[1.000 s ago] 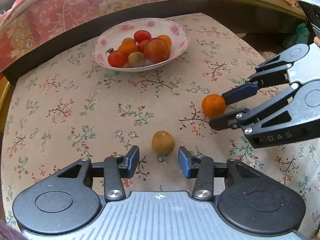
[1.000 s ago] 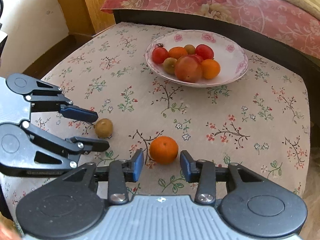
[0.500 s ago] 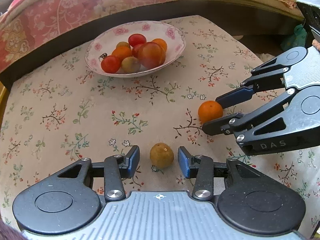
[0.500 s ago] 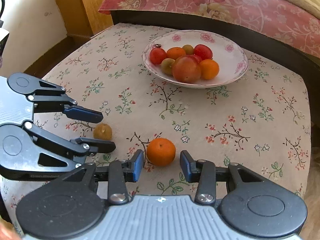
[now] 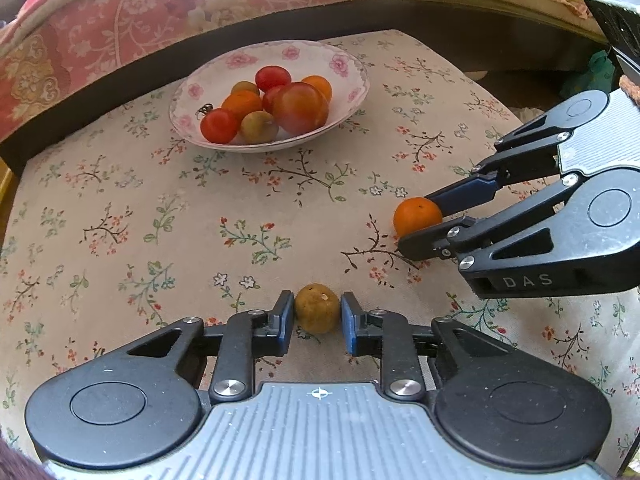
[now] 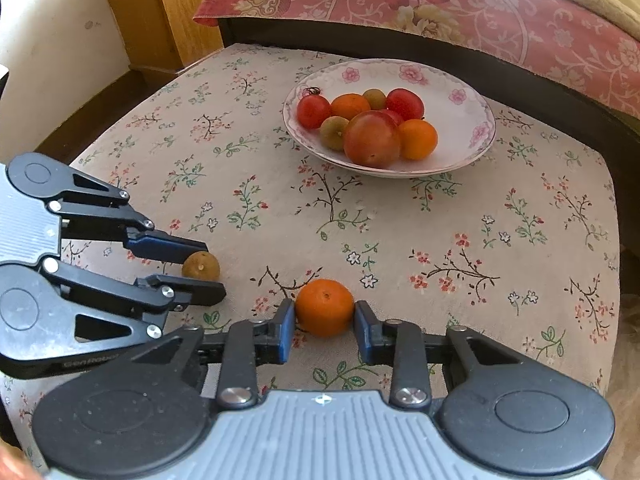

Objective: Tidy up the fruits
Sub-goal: 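Carry the tangerine and brown fruit over the white plate and open both tools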

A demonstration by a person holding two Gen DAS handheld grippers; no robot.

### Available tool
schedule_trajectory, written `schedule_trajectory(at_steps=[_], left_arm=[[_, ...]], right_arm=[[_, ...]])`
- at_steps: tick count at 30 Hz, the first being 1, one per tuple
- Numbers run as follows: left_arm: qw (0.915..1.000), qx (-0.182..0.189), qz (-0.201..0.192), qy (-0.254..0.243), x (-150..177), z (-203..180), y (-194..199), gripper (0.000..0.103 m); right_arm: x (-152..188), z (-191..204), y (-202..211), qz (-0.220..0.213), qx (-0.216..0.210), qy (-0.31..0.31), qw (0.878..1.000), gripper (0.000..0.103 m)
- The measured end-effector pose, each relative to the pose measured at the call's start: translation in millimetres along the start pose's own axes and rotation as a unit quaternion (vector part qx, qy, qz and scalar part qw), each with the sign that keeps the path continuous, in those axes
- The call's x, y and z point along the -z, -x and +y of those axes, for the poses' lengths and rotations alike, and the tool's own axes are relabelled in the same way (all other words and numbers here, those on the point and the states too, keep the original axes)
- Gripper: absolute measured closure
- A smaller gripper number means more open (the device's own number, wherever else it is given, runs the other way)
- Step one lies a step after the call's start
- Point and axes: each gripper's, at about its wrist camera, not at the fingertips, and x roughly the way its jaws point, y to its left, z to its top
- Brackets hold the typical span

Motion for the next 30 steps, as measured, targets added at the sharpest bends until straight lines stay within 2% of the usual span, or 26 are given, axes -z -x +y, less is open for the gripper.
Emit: schedule_trajectory(at_steps=[16, 30], left_arm=[[0.9986, -0.007, -0.05, 0.018, -18, 1, 13, 0.071], [0.9965, -0.014, -0.077, 0.026, -36, 3, 20, 0.071]], right_arm=[[-14, -1, 16, -0.036, -0.001, -0.015, 0.999, 0.068], [-26, -12, 29, -0.065, 0.011, -0.038, 0.997, 0.068]])
